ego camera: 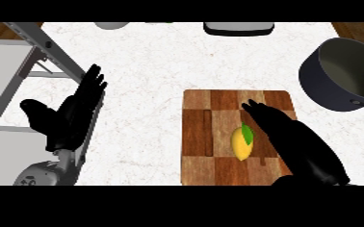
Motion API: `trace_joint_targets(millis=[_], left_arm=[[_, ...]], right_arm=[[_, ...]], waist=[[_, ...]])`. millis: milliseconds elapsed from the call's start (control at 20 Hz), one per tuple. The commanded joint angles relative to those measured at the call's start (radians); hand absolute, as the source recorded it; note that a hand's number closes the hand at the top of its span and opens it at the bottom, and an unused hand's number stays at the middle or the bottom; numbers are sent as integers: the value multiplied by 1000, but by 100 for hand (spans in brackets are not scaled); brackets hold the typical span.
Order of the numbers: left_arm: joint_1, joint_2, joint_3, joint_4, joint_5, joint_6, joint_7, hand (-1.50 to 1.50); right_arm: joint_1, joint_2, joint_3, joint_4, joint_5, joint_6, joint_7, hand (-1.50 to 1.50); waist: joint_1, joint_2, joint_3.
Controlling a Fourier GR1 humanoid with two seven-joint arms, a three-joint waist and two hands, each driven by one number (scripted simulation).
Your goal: Pick the lemon from the cutting board and place it in the pot
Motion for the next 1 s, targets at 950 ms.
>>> trace_joint_targets(millis=[950], left_arm=[[-28, -76, 56, -24, -76, -49, 60, 0]], right_arm=[[-21, 160, 18, 394, 328, 20, -109, -150]], waist=[[0, 1, 0]])
